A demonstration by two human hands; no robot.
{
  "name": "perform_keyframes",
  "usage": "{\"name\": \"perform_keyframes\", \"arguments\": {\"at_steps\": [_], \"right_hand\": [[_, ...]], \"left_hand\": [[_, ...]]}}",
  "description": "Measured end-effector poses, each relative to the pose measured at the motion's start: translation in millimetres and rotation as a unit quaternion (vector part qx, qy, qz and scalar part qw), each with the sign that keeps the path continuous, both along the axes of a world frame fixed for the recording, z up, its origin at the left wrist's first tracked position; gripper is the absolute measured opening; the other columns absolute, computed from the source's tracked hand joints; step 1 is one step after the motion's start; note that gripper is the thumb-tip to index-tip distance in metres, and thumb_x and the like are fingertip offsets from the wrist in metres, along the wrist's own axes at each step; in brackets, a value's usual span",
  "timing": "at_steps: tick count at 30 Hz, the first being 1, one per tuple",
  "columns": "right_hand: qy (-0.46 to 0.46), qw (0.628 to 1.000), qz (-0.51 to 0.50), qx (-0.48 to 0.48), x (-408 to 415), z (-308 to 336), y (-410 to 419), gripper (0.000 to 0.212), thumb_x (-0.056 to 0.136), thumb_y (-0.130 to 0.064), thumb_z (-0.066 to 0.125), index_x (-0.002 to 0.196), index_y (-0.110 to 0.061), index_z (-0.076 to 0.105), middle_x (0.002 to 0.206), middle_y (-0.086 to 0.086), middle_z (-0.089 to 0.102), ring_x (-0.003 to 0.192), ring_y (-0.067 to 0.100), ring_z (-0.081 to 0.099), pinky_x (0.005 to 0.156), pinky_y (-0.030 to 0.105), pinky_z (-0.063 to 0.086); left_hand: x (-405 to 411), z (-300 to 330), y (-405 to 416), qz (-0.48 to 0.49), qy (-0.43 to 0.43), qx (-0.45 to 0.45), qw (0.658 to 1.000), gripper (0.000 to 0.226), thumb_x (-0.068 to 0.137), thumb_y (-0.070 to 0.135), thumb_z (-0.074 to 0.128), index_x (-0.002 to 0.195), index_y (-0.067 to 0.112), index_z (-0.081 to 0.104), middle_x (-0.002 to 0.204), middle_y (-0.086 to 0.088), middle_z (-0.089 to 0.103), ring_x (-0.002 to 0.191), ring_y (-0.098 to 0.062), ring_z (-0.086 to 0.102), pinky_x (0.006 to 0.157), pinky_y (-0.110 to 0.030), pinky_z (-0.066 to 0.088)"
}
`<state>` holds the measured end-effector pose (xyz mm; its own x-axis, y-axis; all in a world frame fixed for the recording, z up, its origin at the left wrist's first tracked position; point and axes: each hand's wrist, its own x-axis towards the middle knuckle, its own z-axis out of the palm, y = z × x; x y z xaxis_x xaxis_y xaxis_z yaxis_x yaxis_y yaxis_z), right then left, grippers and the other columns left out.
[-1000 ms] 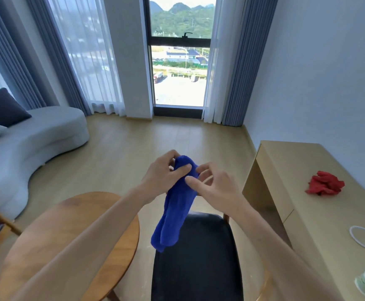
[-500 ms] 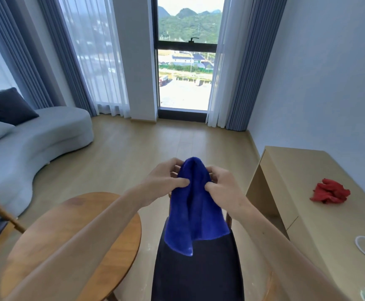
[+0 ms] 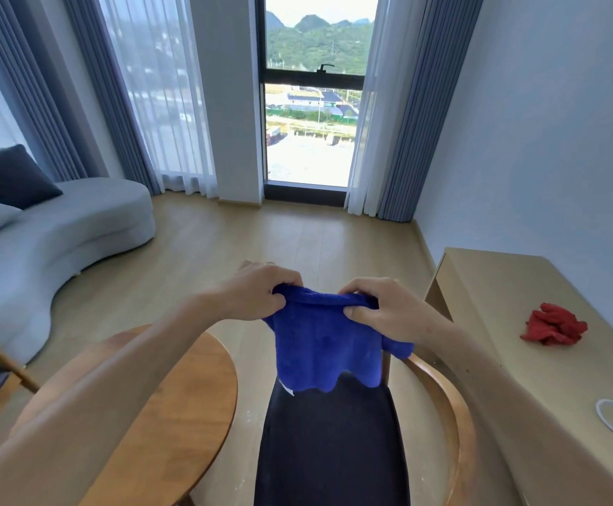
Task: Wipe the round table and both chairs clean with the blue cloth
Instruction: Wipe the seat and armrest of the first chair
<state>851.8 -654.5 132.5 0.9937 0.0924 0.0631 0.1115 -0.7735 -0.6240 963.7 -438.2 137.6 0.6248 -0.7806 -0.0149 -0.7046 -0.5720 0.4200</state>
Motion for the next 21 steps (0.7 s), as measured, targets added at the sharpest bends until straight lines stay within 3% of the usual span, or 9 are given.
{"name": "perform_keyframes", "arguments": {"at_steps": [5, 9, 13, 15, 17, 21], "right_hand": [[0.025, 0.999, 0.011, -0.017, 1, 2, 3, 0.014, 0.094, -0.012, 0.053, 0.095, -0.014, 0.067, 0.086, 0.0, 0.068, 0.083, 0.019, 0.062, 0.082, 0.044, 0.051], [0.048, 0.998, 0.033, -0.018, 3, 0, 14, 0.017, 0.095, -0.009, 0.05, 0.1, -0.007, 0.067, 0.091, 0.008, 0.068, 0.087, 0.023, 0.061, 0.084, 0.042, 0.05], [0.052, 0.998, 0.044, 0.002, 3, -2, 16, 0.019, 0.097, -0.01, 0.048, 0.104, -0.011, 0.065, 0.095, 0.0, 0.066, 0.09, 0.016, 0.06, 0.087, 0.036, 0.051], [0.048, 0.998, 0.045, 0.015, 4, -3, 15, 0.017, 0.097, -0.011, 0.05, 0.104, -0.012, 0.065, 0.094, -0.001, 0.067, 0.089, 0.015, 0.06, 0.087, 0.037, 0.051], [0.033, 0.998, 0.044, 0.028, 6, -6, 16, 0.018, 0.095, -0.011, 0.053, 0.107, -0.013, 0.067, 0.095, -0.001, 0.068, 0.089, 0.014, 0.061, 0.087, 0.038, 0.051], [0.025, 0.996, 0.023, 0.078, 7, -9, 18, 0.021, 0.09, -0.011, 0.063, 0.11, -0.015, 0.068, 0.099, -0.003, 0.071, 0.093, 0.014, 0.066, 0.088, 0.039, 0.054]], "left_hand": [[4, -1, 3, -0.041, -0.004, -0.003, 0.999, 0.039, 0.076, -0.008, 0.043, 0.092, 0.018, 0.068, 0.082, 0.012, 0.06, 0.076, -0.002, 0.05, 0.067, -0.016, 0.036], [6, -5, -3, -0.044, -0.037, 0.006, 0.998, 0.037, 0.069, -0.014, 0.042, 0.08, 0.009, 0.068, 0.075, 0.008, 0.054, 0.066, -0.001, 0.046, 0.061, -0.01, 0.03], [6, -8, -1, -0.028, -0.012, -0.013, 0.999, 0.022, 0.068, -0.004, 0.044, 0.07, 0.015, 0.054, 0.067, 0.011, 0.048, 0.064, -0.005, 0.043, 0.06, -0.021, 0.03], [5, -6, 3, -0.034, 0.014, -0.007, 0.999, 0.013, 0.067, 0.014, 0.046, 0.076, 0.021, 0.053, 0.073, 0.01, 0.049, 0.067, -0.006, 0.044, 0.062, -0.022, 0.032], [4, -6, 7, -0.048, 0.024, 0.015, 0.998, 0.02, 0.07, 0.025, 0.049, 0.088, 0.03, 0.056, 0.083, 0.01, 0.052, 0.074, -0.005, 0.047, 0.066, -0.023, 0.037], [5, -11, 7, -0.046, -0.002, -0.003, 0.999, 0.024, 0.08, 0.01, 0.055, 0.097, 0.023, 0.065, 0.082, 0.014, 0.048, 0.079, 0.0, 0.043, 0.068, -0.018, 0.031]]}}
